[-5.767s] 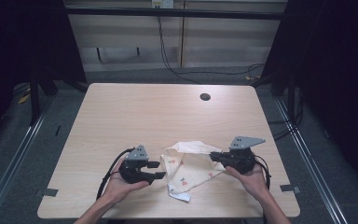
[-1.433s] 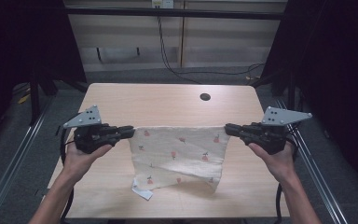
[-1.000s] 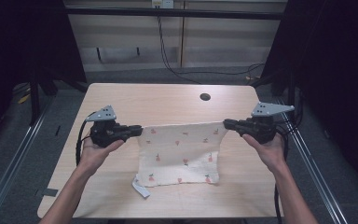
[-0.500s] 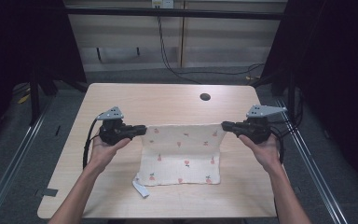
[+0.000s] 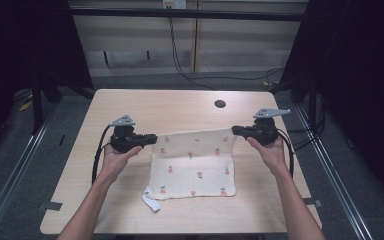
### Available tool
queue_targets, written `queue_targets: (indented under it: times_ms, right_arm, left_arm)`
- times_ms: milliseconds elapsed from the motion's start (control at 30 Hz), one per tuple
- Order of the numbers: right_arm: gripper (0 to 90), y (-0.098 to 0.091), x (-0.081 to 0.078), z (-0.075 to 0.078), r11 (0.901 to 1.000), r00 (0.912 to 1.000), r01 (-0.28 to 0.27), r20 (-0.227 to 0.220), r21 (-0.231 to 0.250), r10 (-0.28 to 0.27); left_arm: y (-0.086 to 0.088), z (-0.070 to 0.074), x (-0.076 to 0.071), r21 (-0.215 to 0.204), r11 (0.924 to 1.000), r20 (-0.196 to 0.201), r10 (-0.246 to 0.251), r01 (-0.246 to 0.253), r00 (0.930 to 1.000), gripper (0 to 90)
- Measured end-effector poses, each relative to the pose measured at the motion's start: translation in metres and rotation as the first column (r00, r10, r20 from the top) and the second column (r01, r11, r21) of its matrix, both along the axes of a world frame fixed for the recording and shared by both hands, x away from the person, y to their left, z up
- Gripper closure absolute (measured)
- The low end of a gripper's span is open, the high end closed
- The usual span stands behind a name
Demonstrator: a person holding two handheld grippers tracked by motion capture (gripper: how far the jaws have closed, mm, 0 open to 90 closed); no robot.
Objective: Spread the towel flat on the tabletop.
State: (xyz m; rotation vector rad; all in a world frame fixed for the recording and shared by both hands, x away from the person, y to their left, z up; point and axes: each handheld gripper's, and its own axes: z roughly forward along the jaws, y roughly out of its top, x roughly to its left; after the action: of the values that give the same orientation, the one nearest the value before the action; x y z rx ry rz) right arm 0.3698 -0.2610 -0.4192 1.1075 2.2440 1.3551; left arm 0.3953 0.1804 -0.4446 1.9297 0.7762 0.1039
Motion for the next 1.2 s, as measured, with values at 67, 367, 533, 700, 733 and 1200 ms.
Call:
queue_targets:
  times_ms: [67,367,533,700,733,1200]
  right_arm:
    - [86.9,-0.001,0.004,-0.002,0.9993,1.0,0.007,0.002,0.037,-0.008]
    - [75.5,0.002,0.019,-0.012,0.9977,0.9977,0.066,-0.018,0.016,-0.065]
    - [69.5,-0.003,0.018,-0.011,0.9942,0.9943,0.107,-0.01,0.013,-0.106]
    - [67.2,-0.009,0.012,-0.01,0.9939,0.9939,0.11,-0.017,0.011,-0.109]
    - [66.1,-0.009,0.007,-0.01,0.995,0.9948,0.1,-0.019,0.004,-0.1]
    - [69.0,0.013,-0.046,-0.025,0.9966,0.996,-0.06,-0.07,-0.057,0.055]
  left_arm:
    - [0.0,-0.001,0.004,0.0,1.0,-0.003,0.007,-0.007,1.0,82.3]
    - [-0.001,-0.002,0.021,0.026,0.9988,-0.025,0.042,-0.042,0.9988,72.5]
    - [0.002,-0.001,0.023,0.04,0.9972,-0.028,0.064,-0.063,0.9976,65.2]
    - [0.008,-0.003,0.016,0.058,0.9973,-0.022,0.045,-0.044,0.9987,64.4]
    - [0.009,-0.003,0.013,0.063,0.9972,-0.022,0.04,-0.039,0.9989,64.6]
    - [0.008,-0.012,-0.036,0.126,0.9861,-0.024,-0.106,0.108,0.9941,74.8]
